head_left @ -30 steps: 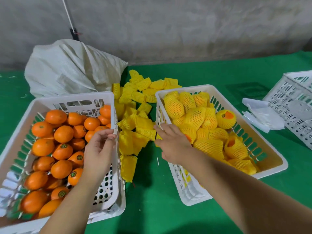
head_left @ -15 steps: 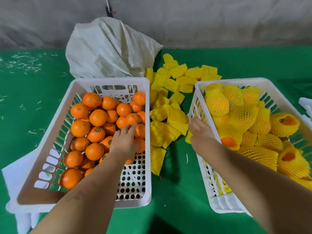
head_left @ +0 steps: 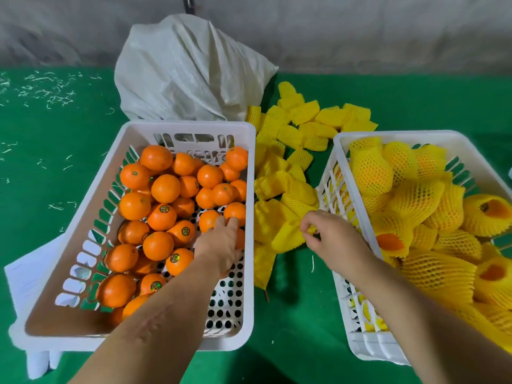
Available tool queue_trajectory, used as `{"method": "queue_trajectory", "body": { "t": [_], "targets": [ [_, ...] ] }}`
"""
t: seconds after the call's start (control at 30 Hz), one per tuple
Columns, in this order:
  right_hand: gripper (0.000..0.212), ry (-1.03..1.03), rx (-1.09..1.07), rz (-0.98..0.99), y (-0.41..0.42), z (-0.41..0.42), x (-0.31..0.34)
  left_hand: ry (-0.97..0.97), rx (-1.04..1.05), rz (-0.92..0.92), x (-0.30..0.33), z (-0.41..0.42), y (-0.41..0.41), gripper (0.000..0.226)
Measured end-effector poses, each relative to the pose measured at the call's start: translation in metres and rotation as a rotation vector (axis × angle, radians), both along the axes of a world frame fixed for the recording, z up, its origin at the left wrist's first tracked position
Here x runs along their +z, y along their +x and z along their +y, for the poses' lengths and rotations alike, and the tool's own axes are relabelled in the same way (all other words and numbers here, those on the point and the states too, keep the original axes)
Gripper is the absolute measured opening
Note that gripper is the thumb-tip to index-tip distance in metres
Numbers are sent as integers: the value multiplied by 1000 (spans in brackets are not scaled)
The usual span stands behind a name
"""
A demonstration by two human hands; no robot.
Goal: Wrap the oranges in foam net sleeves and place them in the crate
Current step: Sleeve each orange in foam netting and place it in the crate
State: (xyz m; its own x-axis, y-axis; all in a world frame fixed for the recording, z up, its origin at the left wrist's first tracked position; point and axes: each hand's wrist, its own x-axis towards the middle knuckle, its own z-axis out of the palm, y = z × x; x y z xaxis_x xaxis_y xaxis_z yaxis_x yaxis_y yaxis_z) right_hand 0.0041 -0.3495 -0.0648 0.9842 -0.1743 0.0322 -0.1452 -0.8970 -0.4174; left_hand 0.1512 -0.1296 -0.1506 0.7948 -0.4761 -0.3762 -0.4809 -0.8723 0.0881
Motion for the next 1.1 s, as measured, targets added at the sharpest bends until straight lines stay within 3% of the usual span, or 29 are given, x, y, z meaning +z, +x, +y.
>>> {"method": "queue_trajectory", "body": {
  "t": [0.1,0.2,0.23,0.3,0.4,0.47,0.53,0.6,0.7,0.83,1.0,1.1],
  "targets": [
    [36,53,8,-96,-30,5,9,15,53,29,12,0,-2,59],
    [57,15,37,-141,-47,2,15,-64,231,91,30,6,2,70],
    [52,-1,33,-153,-50,1,15,-172,298,116,39,10,4,71],
    [29,-14,43,-178,-53,1,13,-577,460,169,57,16,5,67],
    [14,157,-24,-196,-47,-2,12,-1095,609,110,94,12,-13,64],
    [21,284,-112,-225,-43,-6,10,-1278,608,125,113,0,-41,58],
    [28,323,-144,-248,-43,-7,9,-1401,535,288,124,-14,-75,54],
    [36,388,-145,-246,-43,-5,12,-1413,427,448,125,-25,-99,50],
    [42,545,-142,-264,-47,-2,21,-1276,188,558,124,-30,-109,51],
    [47,672,-131,-293,-53,1,28,-1195,138,755,128,-21,-100,52],
    [66,680,-164,-223,-56,-3,25,-1145,66,839,127,-26,-114,46],
    [57,655,-120,-224,-54,-5,21,-1118,36,828,127,-27,-118,48]
  ]
}}
